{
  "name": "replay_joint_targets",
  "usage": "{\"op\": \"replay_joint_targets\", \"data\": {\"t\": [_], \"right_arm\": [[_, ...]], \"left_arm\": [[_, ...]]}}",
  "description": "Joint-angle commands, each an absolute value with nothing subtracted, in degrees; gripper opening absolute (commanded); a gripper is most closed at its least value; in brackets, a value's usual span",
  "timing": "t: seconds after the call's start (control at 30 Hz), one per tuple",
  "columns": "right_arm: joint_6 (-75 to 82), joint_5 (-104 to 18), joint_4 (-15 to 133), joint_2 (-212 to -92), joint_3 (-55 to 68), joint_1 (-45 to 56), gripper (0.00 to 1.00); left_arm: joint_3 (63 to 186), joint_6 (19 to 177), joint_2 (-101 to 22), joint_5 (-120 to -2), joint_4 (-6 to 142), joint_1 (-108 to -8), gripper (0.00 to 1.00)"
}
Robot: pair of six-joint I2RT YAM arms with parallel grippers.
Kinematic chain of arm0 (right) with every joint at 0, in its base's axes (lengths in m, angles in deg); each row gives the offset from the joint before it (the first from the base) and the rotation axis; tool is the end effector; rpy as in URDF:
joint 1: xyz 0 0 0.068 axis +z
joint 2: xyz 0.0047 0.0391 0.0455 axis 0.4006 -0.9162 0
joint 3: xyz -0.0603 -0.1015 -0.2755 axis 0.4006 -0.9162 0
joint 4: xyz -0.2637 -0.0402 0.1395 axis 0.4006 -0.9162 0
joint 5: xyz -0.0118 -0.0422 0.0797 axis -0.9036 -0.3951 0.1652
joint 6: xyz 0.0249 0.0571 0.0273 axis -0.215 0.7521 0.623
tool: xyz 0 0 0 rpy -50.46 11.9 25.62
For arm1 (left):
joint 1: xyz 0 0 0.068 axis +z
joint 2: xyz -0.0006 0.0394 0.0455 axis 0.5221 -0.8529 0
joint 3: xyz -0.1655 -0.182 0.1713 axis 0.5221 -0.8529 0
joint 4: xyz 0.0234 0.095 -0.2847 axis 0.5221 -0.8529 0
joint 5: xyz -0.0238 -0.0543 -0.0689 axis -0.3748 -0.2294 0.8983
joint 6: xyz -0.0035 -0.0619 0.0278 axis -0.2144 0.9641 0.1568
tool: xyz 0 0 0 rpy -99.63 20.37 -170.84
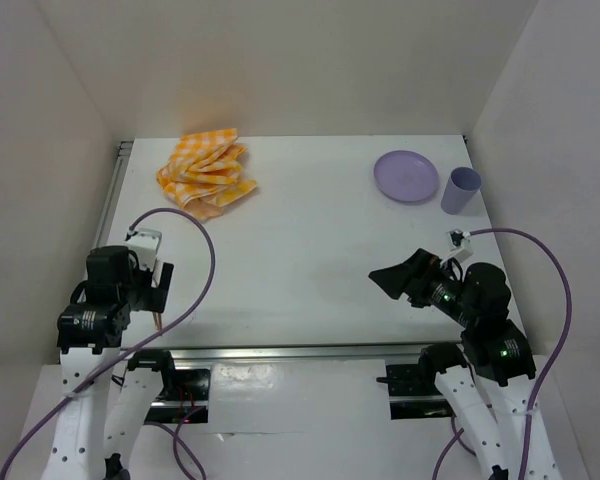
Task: Set the dinner table for one person
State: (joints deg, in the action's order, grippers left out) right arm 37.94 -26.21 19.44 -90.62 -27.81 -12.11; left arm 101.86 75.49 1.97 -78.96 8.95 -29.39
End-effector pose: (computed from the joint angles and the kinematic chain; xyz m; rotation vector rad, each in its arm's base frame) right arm 0.1014 0.0439 0.3333 0.2032 1.9873 1.0151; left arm 0.1337 0.0143 0.3281 0.0805 2.2943 0.3117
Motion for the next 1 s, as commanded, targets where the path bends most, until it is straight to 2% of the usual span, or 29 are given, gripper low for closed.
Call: {"op": "replay_joint_targets", "data": {"t": [0.0,0.17,0.27,0.3,0.4,0.43,0.53,0.57,0.63,0.7,0.73,0.77,0.83,0.97], "right_arm": [[35.58,-27.01,19.98,-92.77,-25.8,-11.75,1.0],[31.19,-28.24,19.37,-97.96,-18.52,-11.75,1.0],[26.54,-29.29,20.95,-102.87,-12.3,-11.75,1.0],[25.39,-29.82,21.73,-106.02,-10.7,-11.75,1.0],[21.26,-32.54,22.79,-113.66,-5.07,-11.75,1.0],[20.12,-33.68,22.8,-115.53,-3.93,-11.75,1.0],[19.58,-32.91,26.12,-122.37,-1.46,-11.75,1.0],[19.58,-32.38,27.53,-123.88,-0.85,-11.75,1.0],[20.1,-31.84,31.65,-127.47,-0.84,-11.75,1.0],[20.11,-31.23,33.95,-129.68,-0.84,-11.75,1.0],[20.11,-31.23,35.35,-133.26,-0.06,-11.75,1.0],[20.11,-31.23,35.36,-134.43,-0.05,-11.75,1.0],[20.11,-31.23,35.36,-137.06,1.43,-11.75,1.0],[19.58,-29.47,35.36,-142.34,2.15,-11.75,1.0]], "left_arm": [[103.63,74.57,3.08,-76.31,8.99,-29.54,1.0],[107.31,65.79,-0.16,-72.8,5.74,-29.54,1.0],[116.87,62.36,-8.49,-70.77,4.6,-29.54,1.0],[120.21,61.22,-16.01,-71.64,5.21,-29.54,1.0],[138.38,58.31,-30.62,-75.24,6.44,-32.86,1.0],[150.18,57.61,-41.55,-76.12,5.66,-33.84,1.0],[169.22,57.61,-58.21,-76.13,3.19,-36.99,1.0],[180.16,57.61,-68.8,-78.74,3.19,-37.79,1.0],[188.15,57.61,-78.35,-82.96,7.64,-40.24,1.0],[190.56,55.85,-87.22,-89.11,14.32,-41.66,1.0],[184.2,54.72,-90.14,-97.4,30.1,-42.97,1.0],[184.14,54.71,-91.39,-97.48,30.26,-43.68,1.0],[183.51,55.22,-94.38,-103.08,43.2,-43.69,1.0],[193.28,56.38,-102.47,-98.1,41.5,-42.9,1.0]]}}
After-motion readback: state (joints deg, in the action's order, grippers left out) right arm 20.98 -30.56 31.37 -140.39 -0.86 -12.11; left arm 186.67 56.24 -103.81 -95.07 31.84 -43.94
